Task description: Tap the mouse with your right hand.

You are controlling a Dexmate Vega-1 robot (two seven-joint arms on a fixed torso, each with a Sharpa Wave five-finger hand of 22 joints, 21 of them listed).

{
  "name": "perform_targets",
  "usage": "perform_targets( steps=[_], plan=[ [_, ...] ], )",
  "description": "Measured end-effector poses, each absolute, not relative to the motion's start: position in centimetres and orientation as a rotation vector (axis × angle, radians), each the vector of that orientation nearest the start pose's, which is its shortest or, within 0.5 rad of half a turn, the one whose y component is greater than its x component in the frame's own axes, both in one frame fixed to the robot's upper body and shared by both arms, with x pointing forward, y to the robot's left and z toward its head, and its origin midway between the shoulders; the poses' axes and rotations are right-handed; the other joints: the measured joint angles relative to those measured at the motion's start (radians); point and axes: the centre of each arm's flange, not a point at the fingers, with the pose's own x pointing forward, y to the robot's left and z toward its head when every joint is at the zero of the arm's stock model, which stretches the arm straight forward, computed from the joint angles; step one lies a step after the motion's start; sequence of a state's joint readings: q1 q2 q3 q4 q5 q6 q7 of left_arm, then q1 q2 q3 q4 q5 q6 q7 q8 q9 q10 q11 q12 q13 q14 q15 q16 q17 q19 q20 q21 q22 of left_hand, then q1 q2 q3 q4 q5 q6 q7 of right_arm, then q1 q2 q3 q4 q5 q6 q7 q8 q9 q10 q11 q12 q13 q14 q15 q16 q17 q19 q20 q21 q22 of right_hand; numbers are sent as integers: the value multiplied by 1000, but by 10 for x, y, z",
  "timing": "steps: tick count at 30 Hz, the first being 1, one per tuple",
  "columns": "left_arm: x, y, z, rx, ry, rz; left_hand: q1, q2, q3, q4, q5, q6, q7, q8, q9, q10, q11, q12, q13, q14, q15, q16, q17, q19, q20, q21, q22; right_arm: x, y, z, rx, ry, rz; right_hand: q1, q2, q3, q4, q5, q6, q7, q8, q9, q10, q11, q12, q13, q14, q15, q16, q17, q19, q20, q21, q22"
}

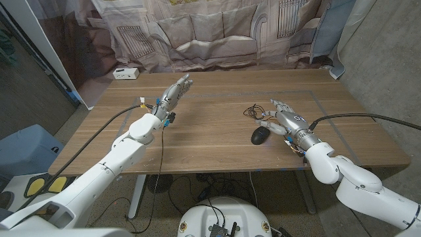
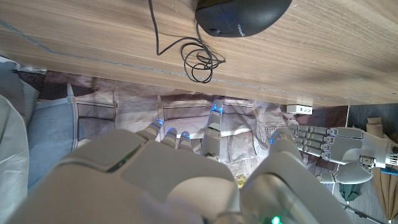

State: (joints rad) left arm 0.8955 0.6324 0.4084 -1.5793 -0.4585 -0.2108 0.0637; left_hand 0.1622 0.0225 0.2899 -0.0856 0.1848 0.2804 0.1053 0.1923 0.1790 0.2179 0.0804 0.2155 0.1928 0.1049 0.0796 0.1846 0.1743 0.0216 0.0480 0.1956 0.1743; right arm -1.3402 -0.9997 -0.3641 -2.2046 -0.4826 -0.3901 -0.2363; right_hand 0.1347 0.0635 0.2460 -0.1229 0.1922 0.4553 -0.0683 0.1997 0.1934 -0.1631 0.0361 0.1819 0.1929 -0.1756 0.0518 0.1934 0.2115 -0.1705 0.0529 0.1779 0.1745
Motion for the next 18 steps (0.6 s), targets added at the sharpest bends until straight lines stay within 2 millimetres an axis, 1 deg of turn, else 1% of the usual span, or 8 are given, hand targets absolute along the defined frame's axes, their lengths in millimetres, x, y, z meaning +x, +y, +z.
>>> perform_targets(
  steps=[3,7,8,10,11,13,18],
  plan=[
    [607,251,5,228,-675,-250,0,0,0,0,0,0,0,0,0,0,0,0,0,0,0,0,0,0,0,0,0,485,-244,-76,-1334,-574,-69,0,0,0,0,0,0,0,0,0,-4,-4,0,0,0,0,0,0,-5,5,0,0],
    [607,251,5,226,-674,-249,0,0,0,0,0,0,0,0,0,0,0,0,0,-6,6,0,0,0,0,-5,0,487,-244,-77,-1337,-562,-59,0,0,0,0,0,-5,-5,0,0,-7,0,0,0,0,0,0,0,-5,5,0,0],
    [607,251,5,226,-674,-249,0,0,0,0,0,0,0,0,0,0,0,0,0,-6,6,0,0,0,0,-5,0,487,-243,-77,-1339,-564,-58,8,8,0,0,0,-5,-5,0,0,-7,0,0,0,0,0,0,0,-5,5,0,0],
    [608,251,5,226,-673,-251,0,0,0,0,0,0,0,0,0,0,0,0,0,-5,6,0,0,0,0,-5,0,488,-243,-77,-1340,-555,-53,8,8,4,3,0,-5,-5,0,0,-7,0,0,0,0,0,0,0,-5,5,0,0],
    [608,251,5,226,-673,-251,0,0,0,0,0,0,0,0,0,0,0,0,0,-5,6,0,0,0,0,-5,0,488,-243,-77,-1341,-556,-53,8,8,7,1,0,-5,-5,0,0,-7,0,0,0,0,0,0,0,-5,5,0,0],
    [608,251,5,226,-673,-251,0,0,0,0,0,0,0,0,0,-4,-4,0,0,-5,6,0,0,0,0,-5,0,489,-243,-78,-1341,-548,-47,8,8,7,1,-1,-6,-5,0,0,-7,0,0,0,0,0,0,0,-5,5,0,0],
    [608,251,5,225,-673,-251,0,0,0,0,0,0,0,0,0,-4,-4,0,0,-9,2,0,0,0,0,-5,0,491,-242,-78,-1345,-541,-40,8,8,6,1,-4,-9,-2,0,0,-7,0,0,0,0,0,0,0,-5,5,4,0]
  ],
)
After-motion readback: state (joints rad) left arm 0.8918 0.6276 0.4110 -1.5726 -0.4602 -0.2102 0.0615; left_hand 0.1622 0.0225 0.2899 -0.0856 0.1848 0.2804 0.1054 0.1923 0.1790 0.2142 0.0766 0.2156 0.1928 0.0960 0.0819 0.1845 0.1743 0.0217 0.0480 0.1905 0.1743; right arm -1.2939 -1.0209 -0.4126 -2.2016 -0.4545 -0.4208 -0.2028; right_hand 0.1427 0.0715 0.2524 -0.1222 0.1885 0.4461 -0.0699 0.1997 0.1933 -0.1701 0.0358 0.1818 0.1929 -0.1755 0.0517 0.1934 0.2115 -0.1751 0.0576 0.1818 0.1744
